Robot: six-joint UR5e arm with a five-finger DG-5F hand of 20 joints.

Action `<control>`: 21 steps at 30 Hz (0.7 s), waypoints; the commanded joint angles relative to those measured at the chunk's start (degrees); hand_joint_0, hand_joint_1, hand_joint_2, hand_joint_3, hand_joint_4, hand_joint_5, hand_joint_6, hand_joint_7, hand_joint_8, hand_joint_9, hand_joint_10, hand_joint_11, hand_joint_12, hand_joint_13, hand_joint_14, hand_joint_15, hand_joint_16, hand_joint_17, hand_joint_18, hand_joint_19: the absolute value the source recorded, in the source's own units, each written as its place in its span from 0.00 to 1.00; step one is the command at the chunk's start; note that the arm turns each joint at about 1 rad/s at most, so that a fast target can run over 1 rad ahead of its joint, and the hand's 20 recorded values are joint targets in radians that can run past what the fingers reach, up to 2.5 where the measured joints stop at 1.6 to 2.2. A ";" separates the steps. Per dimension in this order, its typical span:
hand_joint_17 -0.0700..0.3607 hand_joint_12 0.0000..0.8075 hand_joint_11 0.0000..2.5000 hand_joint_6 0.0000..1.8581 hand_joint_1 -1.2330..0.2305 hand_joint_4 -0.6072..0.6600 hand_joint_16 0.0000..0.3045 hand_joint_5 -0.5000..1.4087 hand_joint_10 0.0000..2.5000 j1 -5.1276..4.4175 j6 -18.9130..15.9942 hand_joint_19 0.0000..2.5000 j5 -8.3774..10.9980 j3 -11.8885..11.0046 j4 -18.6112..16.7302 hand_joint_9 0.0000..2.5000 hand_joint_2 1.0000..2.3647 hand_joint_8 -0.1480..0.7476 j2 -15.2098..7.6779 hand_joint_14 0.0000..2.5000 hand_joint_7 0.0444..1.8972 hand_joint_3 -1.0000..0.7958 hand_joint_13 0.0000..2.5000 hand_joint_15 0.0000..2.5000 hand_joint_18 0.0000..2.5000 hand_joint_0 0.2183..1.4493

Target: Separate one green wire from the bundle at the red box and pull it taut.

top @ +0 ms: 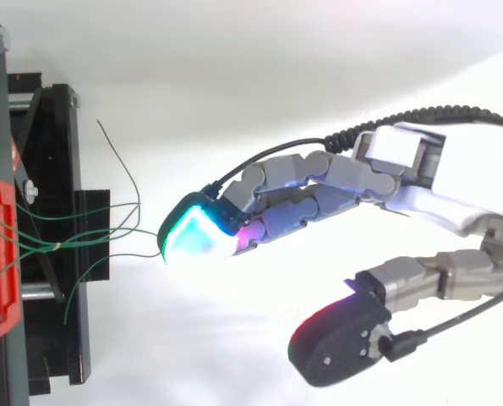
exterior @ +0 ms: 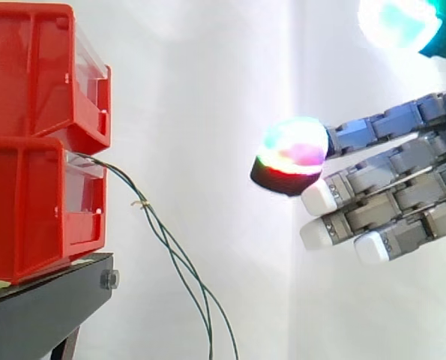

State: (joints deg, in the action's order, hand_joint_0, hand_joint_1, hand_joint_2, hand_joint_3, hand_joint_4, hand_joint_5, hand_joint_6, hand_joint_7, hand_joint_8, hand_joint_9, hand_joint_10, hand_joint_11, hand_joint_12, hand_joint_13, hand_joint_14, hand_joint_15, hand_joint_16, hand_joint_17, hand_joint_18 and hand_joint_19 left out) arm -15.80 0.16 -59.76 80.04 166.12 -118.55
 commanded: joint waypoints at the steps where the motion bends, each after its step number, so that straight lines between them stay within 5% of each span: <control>1: 0.41 0.44 0.03 0.27 0.44 0.67 0.16 0.16 0.00 0.25 -0.16 0.11 0.09 0.03 -0.53 0.28 0.00 0.51 -1.24 0.00 0.37 0.28 0.21 0.04 0.21 0.21; 13: 0.32 0.34 0.05 0.27 0.44 0.68 0.10 0.16 0.00 0.60 4.94 0.08 4.48 0.03 -8.18 0.32 0.00 0.51 -2.21 0.00 0.37 0.28 0.27 0.02 0.23 0.22; 18: 0.37 0.40 0.06 0.27 0.44 0.66 0.13 0.16 0.00 1.39 5.38 0.09 5.62 0.03 -11.52 0.27 0.00 0.49 -3.44 0.00 0.37 0.28 0.21 0.03 0.20 0.21; 21: 0.43 0.46 0.22 0.27 0.43 0.63 0.17 0.15 0.01 1.39 5.82 0.15 5.71 0.03 -12.14 0.26 0.00 0.48 -3.53 0.00 0.38 0.28 0.22 0.10 0.22 0.19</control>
State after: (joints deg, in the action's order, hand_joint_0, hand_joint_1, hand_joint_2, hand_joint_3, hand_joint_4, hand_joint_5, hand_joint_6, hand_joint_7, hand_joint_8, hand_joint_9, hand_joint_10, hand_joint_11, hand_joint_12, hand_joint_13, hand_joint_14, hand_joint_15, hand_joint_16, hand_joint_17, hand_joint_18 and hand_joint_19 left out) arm -14.58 5.48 -54.34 80.04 155.06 -121.86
